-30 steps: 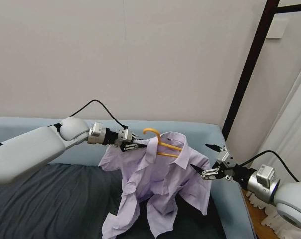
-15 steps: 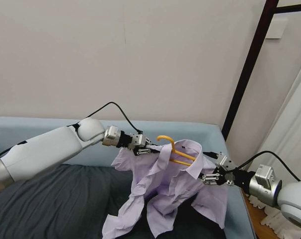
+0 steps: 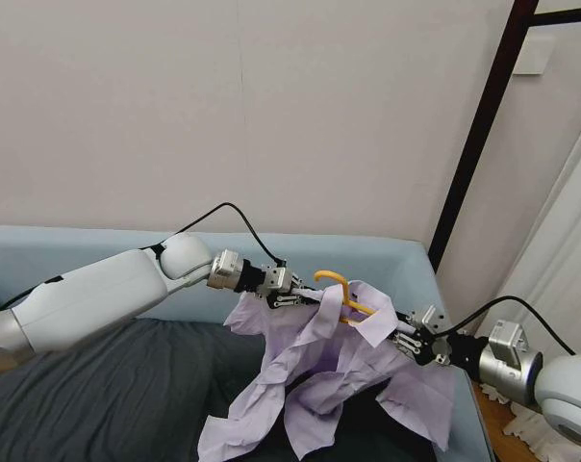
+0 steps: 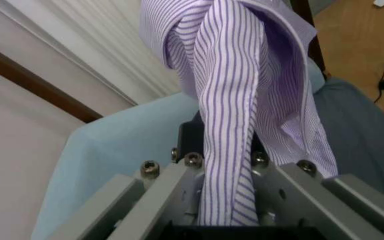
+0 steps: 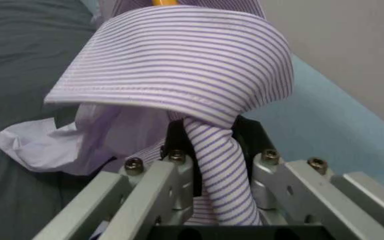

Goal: Pick up the clothes from the sofa and hang them on the clothes hanger.

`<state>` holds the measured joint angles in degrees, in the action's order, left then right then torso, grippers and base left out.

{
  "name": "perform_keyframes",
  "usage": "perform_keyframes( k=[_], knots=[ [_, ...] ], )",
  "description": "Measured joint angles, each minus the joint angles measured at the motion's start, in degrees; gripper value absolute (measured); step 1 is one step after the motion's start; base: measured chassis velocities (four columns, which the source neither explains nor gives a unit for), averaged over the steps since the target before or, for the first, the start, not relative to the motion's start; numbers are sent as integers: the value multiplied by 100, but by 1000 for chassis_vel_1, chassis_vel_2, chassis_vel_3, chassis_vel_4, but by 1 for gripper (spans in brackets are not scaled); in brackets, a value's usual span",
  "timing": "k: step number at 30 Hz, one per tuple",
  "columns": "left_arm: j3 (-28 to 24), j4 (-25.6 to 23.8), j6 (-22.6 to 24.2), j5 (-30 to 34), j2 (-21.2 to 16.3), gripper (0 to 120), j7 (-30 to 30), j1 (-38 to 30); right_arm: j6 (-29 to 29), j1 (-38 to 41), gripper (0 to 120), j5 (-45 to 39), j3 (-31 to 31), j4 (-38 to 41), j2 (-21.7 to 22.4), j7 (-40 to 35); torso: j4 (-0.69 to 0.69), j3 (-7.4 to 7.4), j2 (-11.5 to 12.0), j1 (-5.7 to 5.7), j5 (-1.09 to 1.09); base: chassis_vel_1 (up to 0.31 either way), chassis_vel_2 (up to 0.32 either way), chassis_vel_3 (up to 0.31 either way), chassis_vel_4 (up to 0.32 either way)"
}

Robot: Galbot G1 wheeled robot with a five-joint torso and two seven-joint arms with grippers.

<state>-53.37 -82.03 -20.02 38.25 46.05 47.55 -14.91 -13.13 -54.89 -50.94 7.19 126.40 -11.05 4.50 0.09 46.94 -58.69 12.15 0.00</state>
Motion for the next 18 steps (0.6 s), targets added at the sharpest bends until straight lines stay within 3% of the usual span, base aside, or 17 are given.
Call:
perform_keyframes(
  k=[3,12,14,18],
  knots=[
    [9,-11,0,-9,-6,1,-42,36,1,15,5,-2,-17,32,-3,2,0,0,0,0,0,0,0,0,0],
    [50,-80,-4,-108,-71,1,-282,175,53,3,5,68,-18,65,0,-29,0,0,0,0,0,0,0,0,0],
    [66,-81,2,-123,-90,5,-345,198,77,1,5,94,-15,58,-1,-30,1,0,0,0,0,0,0,0,0],
    [155,-94,4,-171,-179,23,-502,283,124,0,5,93,31,45,-1,-49,0,0,0,0,1,0,0,0,0]
  ],
)
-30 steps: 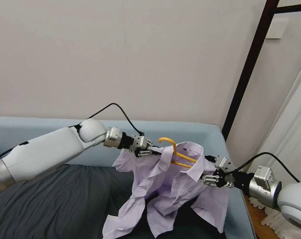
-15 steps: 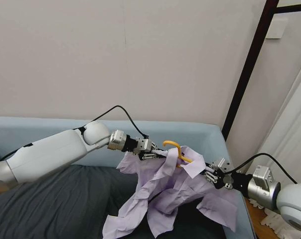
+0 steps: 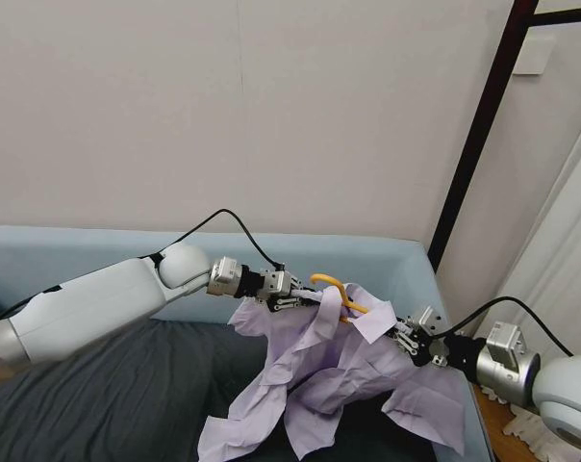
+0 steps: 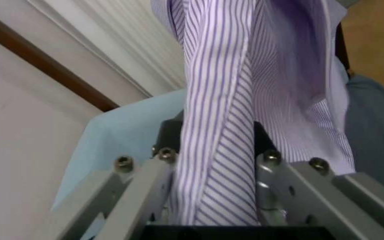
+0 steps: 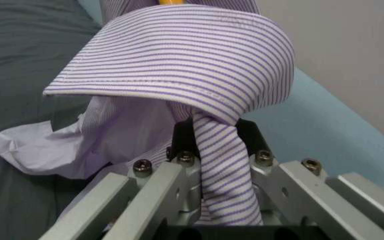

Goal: Pick up the clothes from the sofa and hang them on the clothes hanger.

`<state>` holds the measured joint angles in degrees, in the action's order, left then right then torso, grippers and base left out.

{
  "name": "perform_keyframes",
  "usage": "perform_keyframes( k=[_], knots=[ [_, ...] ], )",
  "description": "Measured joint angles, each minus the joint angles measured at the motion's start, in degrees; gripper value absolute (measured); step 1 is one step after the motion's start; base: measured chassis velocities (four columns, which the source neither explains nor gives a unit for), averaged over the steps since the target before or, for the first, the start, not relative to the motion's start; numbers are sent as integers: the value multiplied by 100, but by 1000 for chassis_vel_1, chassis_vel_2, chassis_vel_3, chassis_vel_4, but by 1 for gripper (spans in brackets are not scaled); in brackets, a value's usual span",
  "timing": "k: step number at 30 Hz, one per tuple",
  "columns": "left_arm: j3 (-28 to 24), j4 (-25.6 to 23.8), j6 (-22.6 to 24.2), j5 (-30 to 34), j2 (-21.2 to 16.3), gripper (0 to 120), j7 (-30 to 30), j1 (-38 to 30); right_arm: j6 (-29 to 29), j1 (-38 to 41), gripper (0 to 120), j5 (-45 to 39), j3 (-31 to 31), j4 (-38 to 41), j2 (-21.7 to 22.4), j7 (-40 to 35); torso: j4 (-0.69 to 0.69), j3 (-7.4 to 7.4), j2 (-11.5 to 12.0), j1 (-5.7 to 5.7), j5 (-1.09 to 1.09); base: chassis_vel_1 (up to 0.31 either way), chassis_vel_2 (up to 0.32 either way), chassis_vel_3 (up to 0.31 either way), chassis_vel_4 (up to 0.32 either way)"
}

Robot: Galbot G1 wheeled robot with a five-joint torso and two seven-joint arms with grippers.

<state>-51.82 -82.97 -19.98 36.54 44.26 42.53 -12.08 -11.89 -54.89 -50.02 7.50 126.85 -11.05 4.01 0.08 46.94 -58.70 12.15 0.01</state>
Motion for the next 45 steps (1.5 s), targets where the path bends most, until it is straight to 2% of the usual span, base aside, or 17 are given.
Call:
perform_keyframes(
  k=[3,6,7,12,13,16,18,19,22,25,30,31,36,37,41,45],
  knots=[
    [77,-6,-25,-7,-61,32,-90,40,3,4,5,-41,27,2,0,-19,0,0,0,0,0,0,0,0,0],
    [189,-44,-60,-13,-136,45,-242,96,-25,65,5,-109,35,-3,-2,-73,0,0,0,0,-1,0,0,0,0],
    [189,-44,-60,-13,-136,45,-242,96,-25,65,5,-109,35,-3,-2,-73,0,0,0,0,-1,0,0,0,0],
    [519,-168,-168,-42,-254,69,-770,332,-196,316,4,-366,35,-103,38,-280,1,0,0,0,-1,0,0,0,0],
    [519,-168,-168,-42,-254,69,-770,332,-196,316,4,-366,35,-103,38,-280,1,0,0,0,-1,0,0,0,0],
    [760,-257,-202,-62,-316,81,-1041,531,-244,425,4,-472,42,-188,65,-384,1,0,0,0,0,0,0,0,0],
    [1144,-322,-197,-66,-361,90,-1229,819,-269,498,2,-516,57,-278,95,-460,1,0,0,0,0,0,0,0,0],
    [1144,-322,-197,-66,-361,90,-1229,819,-269,498,2,-516,57,-278,95,-460,1,0,0,0,0,0,0,0,0],
    [1600,-448,-191,-74,-463,99,-1449,1193,-314,606,2,-564,58,-339,125,-517,1,0,0,0,-1,0,0,0,0],
    [1897,-633,-172,-74,-581,100,-1593,1490,-339,750,2,-608,47,-386,155,-532,0,0,0,0,-1,0,0,0,0],
    [2687,-1175,-39,-108,-813,100,-2039,2491,-346,918,2,-646,36,-414,410,-463,0,0,0,0,-1,0,0,0,0],
    [2687,-1175,-39,-108,-813,100,-2039,2491,-346,918,2,-646,36,-414,410,-463,0,0,0,0,-1,0,0,0,0],
    [3295,-1836,216,-267,-756,100,-2899,3570,-439,830,2,-750,71,-385,801,-405,0,0,0,0,0,0,0,0,0],
    [3295,-1836,216,-267,-756,100,-2899,3570,-439,830,2,-750,71,-385,801,-405,0,0,0,0,0,0,0,0,0],
    [3365,-2295,355,-353,-532,100,-3911,4161,-804,824,2,-1181,145,-360,1027,-509,1,0,0,-1,-1,0,0,0,0],
    [3217,-2444,438,-408,-336,100,-4385,4283,-946,906,2,-1435,172,-337,1042,-598,1,0,0,-1,-2,0,0,0,0]
  ],
)
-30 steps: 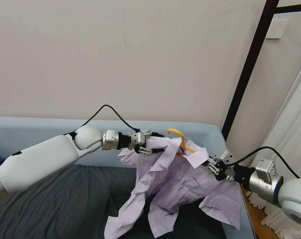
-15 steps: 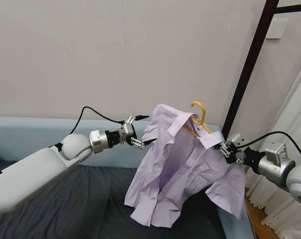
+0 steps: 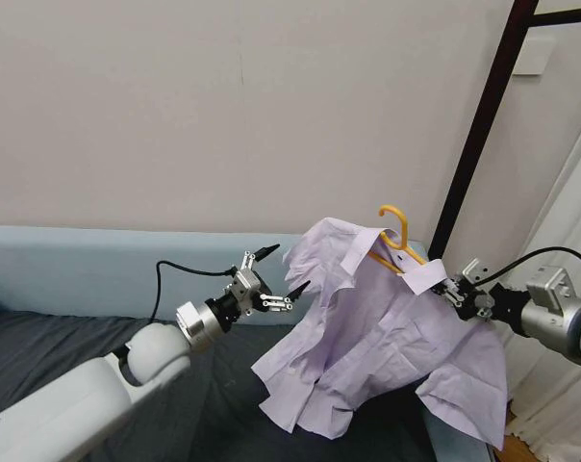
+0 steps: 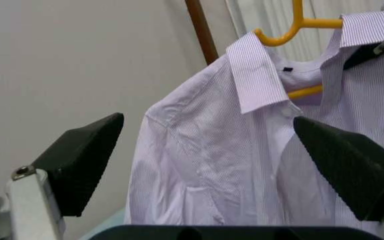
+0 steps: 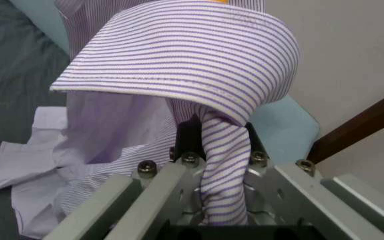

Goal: Pick up the clothes from the sofa and hang them on the clothes hanger.

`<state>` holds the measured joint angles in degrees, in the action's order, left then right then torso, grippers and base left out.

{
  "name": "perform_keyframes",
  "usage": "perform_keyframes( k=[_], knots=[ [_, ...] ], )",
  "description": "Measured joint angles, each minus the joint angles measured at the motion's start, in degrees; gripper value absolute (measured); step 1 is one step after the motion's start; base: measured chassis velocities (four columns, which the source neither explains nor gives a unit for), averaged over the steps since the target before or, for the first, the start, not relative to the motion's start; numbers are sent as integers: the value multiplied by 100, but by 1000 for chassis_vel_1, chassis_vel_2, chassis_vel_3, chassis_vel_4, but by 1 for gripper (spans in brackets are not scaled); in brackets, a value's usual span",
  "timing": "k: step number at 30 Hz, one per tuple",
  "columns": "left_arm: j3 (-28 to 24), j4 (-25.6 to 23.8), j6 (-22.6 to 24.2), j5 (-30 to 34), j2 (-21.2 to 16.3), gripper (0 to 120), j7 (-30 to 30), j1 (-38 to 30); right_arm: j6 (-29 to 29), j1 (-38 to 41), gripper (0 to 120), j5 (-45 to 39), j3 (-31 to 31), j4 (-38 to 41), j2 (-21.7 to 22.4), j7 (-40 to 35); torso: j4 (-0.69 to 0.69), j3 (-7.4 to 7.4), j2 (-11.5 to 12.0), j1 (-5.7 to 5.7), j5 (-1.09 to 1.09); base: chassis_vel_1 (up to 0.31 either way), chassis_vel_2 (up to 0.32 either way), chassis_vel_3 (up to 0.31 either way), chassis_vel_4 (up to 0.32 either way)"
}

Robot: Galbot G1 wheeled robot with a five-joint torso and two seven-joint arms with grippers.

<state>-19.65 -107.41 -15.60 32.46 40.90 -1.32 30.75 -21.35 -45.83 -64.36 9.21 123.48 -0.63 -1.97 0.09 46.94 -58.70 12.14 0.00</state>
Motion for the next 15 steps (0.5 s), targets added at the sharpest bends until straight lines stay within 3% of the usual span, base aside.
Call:
perform_keyframes(
  k=[10,15],
  knots=[
    [-683,-54,206,165,796,100,-633,-290,-76,21,2,-162,72,155,38,-66,0,0,0,0,0,0,0,0,0],
    [-889,169,423,180,1176,100,-977,-544,-77,-15,2,-116,67,159,-18,-47,0,1,0,0,-1,0,0,0,0]
  ],
)
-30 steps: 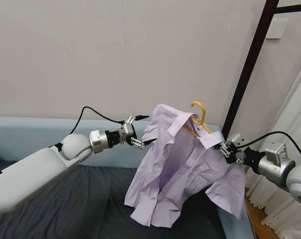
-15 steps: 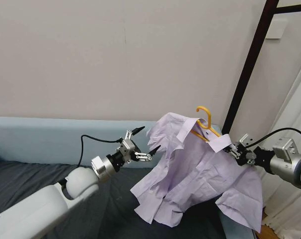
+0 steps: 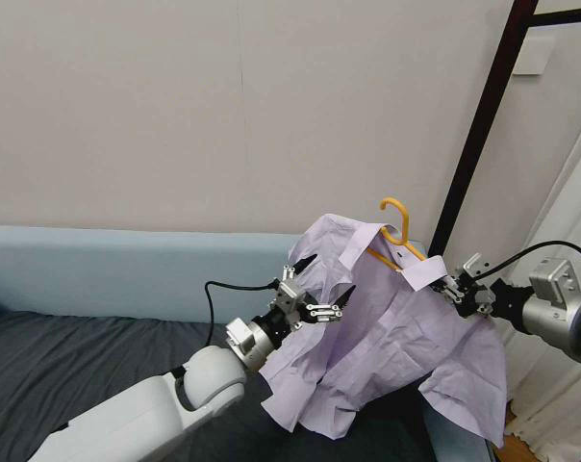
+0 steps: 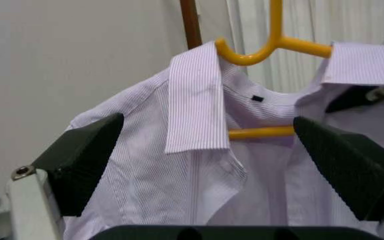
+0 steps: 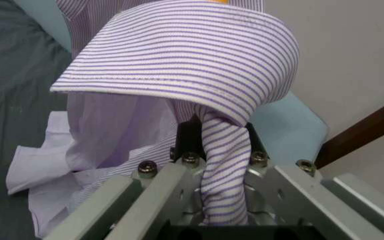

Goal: Pick up the clothes from the sofa and hang them on the clothes hanger.

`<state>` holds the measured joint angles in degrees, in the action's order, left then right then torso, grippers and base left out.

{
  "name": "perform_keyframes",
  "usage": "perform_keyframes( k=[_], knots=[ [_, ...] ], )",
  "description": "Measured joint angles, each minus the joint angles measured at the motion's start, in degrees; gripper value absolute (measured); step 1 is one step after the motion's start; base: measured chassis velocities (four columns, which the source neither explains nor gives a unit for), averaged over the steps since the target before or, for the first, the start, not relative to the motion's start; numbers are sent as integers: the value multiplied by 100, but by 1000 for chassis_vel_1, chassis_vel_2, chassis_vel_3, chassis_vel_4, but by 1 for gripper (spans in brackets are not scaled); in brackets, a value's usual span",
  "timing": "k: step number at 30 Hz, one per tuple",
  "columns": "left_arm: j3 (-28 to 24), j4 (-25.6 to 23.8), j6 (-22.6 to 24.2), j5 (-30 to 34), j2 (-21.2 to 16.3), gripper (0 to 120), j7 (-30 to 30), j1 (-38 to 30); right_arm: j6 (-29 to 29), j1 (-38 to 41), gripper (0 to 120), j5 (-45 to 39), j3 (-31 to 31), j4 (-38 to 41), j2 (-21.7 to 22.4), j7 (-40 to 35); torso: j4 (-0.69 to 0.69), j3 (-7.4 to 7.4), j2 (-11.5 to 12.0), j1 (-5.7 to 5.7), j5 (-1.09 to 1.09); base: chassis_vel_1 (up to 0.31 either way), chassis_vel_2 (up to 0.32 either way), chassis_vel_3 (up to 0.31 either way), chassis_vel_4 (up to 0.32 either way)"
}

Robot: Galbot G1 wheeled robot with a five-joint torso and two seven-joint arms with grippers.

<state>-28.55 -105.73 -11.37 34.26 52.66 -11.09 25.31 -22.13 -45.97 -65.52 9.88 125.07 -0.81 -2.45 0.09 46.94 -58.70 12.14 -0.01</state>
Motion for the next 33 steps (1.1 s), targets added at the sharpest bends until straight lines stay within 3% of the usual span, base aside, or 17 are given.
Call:
perform_keyframes(
  k=[8,12,33],
  knots=[
    [-145,285,205,41,372,95,-357,-262,3,-7,2,42,-9,32,-38,31,-1,0,0,0,1,0,0,0,0],
    [-189,367,215,70,501,87,-394,-302,14,-4,2,53,-9,-4,-13,52,-1,0,0,0,1,0,0,0,0],
    [-291,496,150,112,607,8,-401,-396,48,2,2,51,-10,-10,45,99,-1,0,0,0,1,0,0,0,0]
  ],
)
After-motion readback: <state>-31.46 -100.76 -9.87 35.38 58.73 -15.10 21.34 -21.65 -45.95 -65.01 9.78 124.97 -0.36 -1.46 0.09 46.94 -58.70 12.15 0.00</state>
